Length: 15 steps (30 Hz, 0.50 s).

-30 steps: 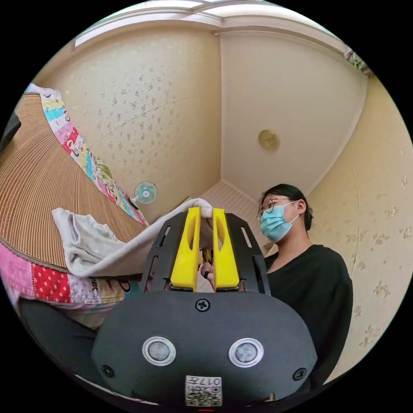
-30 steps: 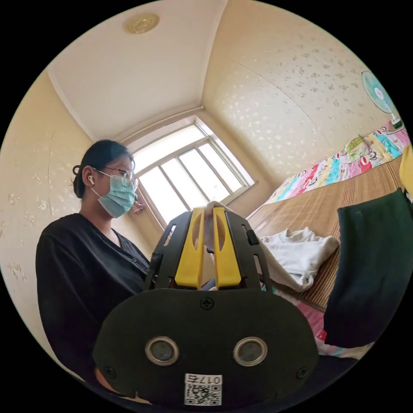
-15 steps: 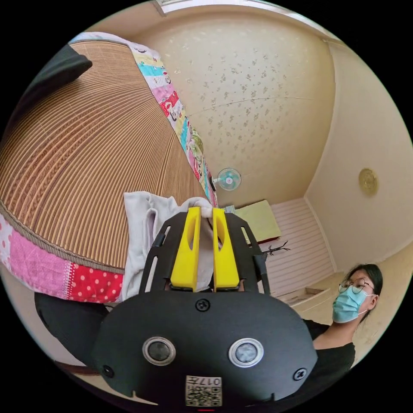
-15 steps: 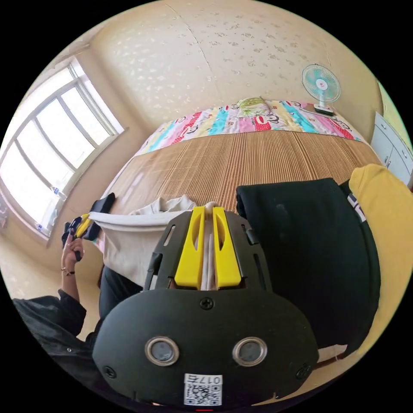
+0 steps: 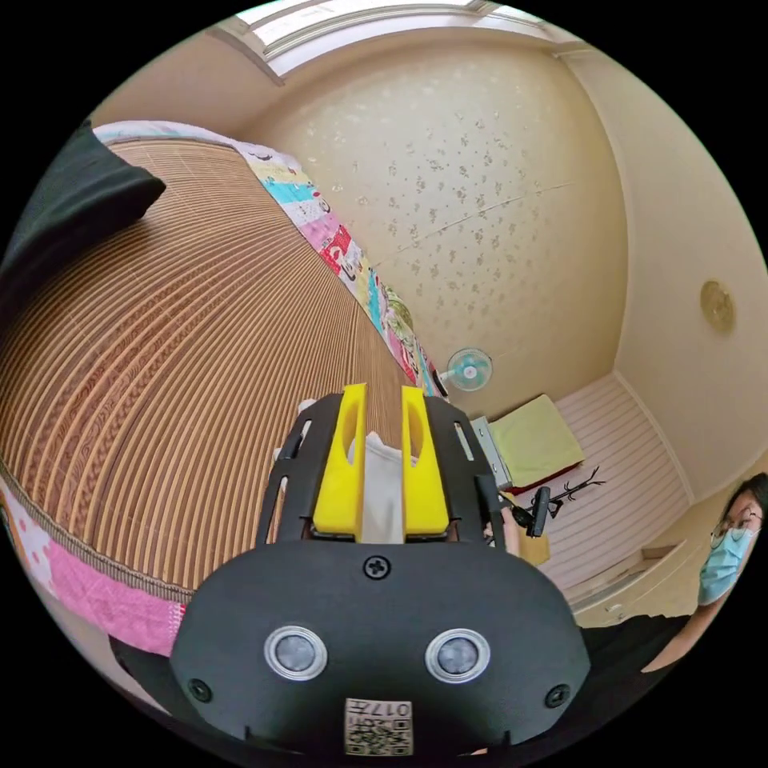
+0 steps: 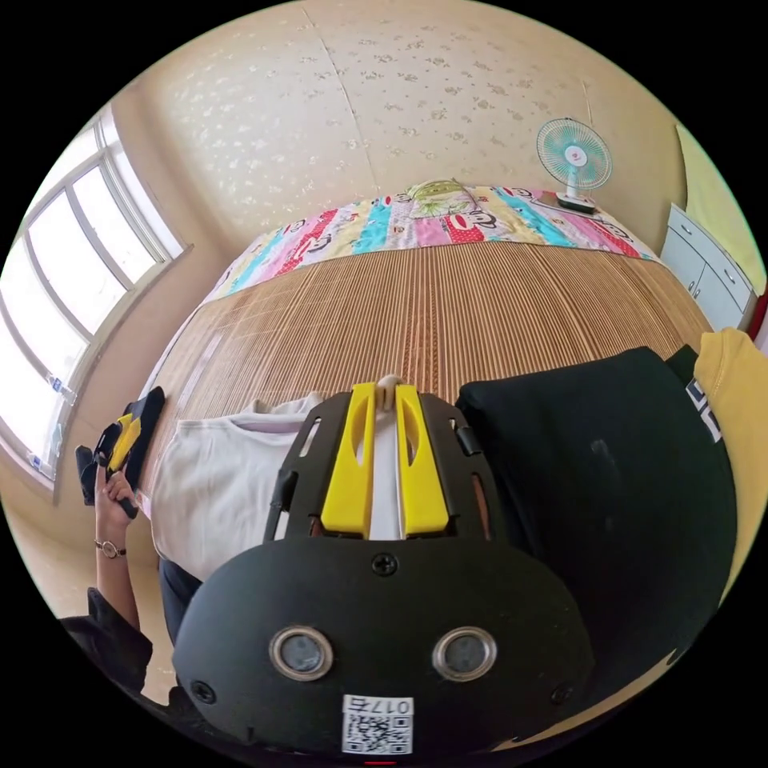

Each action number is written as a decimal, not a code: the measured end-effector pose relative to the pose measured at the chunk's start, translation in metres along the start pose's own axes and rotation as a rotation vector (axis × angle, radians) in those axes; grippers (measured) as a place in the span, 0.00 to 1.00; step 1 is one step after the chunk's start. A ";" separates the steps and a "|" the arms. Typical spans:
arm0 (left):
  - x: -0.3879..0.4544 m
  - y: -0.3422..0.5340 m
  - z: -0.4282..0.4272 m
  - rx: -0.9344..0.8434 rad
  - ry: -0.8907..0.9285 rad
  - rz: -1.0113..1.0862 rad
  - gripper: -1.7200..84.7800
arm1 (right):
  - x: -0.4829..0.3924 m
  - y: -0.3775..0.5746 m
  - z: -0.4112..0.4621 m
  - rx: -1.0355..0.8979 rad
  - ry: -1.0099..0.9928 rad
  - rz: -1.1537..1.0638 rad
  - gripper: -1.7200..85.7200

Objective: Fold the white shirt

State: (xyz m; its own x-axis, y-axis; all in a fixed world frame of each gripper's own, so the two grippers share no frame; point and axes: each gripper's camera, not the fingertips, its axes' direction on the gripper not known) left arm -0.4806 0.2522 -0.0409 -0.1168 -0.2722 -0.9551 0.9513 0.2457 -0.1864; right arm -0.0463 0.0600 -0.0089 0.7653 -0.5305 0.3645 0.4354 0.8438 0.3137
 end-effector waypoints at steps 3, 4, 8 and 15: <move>0.006 0.022 0.006 -0.061 0.016 0.053 0.12 | 0.012 0.012 0.007 0.030 -0.074 0.036 0.10; 0.009 0.032 0.008 -0.090 0.016 0.075 0.13 | 0.018 0.014 0.009 0.048 -0.094 0.071 0.12; 0.015 0.079 0.014 -0.182 -0.021 0.128 0.16 | 0.019 0.017 0.011 0.075 -0.138 0.055 0.15; -0.001 0.174 -0.016 -0.084 -0.110 0.065 0.26 | -0.046 0.062 0.014 0.071 -0.161 -0.173 0.12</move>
State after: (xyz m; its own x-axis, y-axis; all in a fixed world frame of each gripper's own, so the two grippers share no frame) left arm -0.3197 0.3103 -0.0757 -0.0196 -0.3525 -0.9356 0.9279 0.3420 -0.1483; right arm -0.0613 0.1357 0.0057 0.5949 -0.6771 0.4331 0.5142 0.7347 0.4424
